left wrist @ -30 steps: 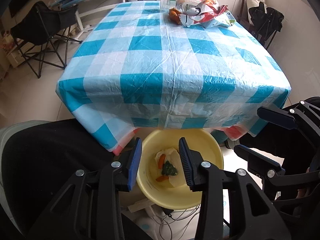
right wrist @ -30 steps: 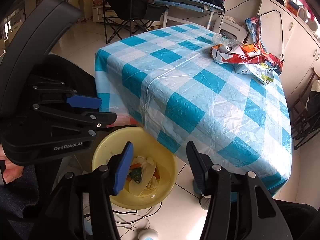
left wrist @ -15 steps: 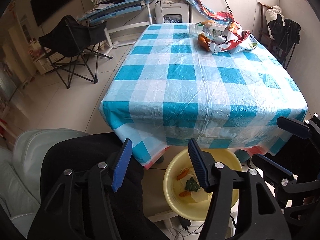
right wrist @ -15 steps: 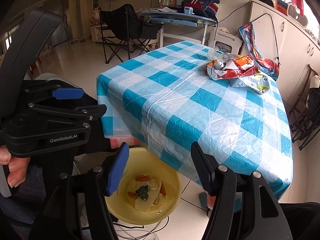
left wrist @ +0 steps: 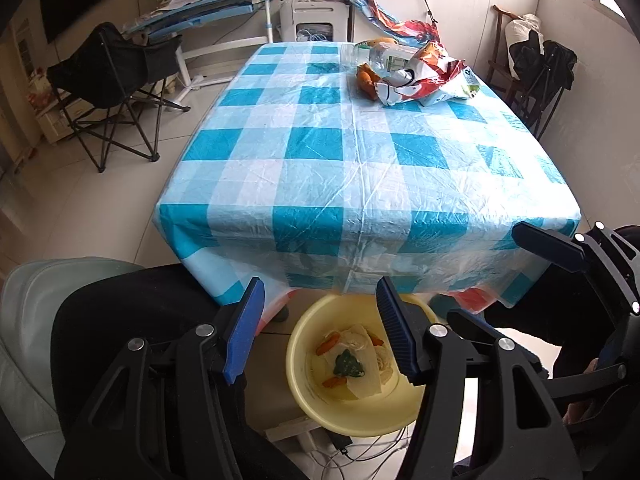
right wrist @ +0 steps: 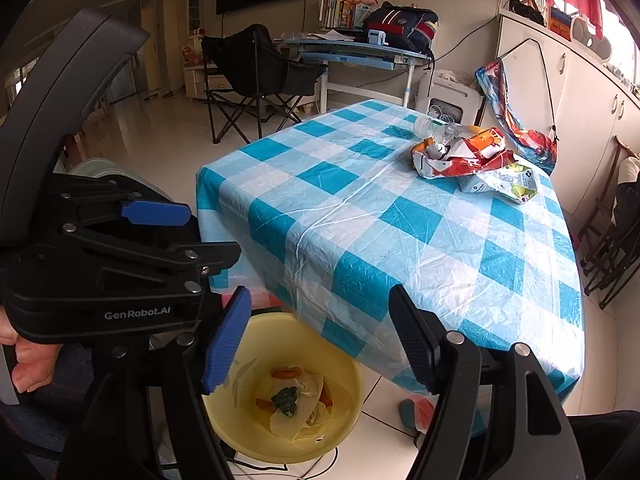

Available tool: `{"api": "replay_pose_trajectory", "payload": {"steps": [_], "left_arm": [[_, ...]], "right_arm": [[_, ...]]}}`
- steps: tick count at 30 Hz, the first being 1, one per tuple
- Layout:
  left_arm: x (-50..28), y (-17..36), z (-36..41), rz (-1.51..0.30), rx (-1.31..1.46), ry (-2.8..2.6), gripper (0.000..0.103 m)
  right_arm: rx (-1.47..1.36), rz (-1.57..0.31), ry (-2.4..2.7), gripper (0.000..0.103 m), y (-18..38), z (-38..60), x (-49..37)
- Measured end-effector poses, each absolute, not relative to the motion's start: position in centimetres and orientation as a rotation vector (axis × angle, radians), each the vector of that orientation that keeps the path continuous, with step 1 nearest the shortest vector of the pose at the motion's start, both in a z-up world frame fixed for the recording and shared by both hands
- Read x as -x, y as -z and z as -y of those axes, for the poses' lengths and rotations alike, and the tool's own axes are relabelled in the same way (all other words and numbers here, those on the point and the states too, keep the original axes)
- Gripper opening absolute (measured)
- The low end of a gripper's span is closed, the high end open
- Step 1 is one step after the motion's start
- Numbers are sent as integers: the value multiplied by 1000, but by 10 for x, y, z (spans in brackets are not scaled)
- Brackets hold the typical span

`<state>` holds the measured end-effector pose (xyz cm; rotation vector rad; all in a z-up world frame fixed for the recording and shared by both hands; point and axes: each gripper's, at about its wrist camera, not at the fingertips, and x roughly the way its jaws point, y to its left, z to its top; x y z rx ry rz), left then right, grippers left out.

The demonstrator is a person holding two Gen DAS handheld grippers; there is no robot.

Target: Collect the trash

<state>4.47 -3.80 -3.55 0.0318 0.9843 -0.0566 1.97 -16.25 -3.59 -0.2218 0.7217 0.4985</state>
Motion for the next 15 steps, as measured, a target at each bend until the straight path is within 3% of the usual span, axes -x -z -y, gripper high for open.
{"api": "replay_pose_trajectory", "payload": {"steps": [15], "left_arm": [[-53,34,47,-992,33,141,54]], "right_arm": [[246,-754,-405,72,48,170,-31]]}}
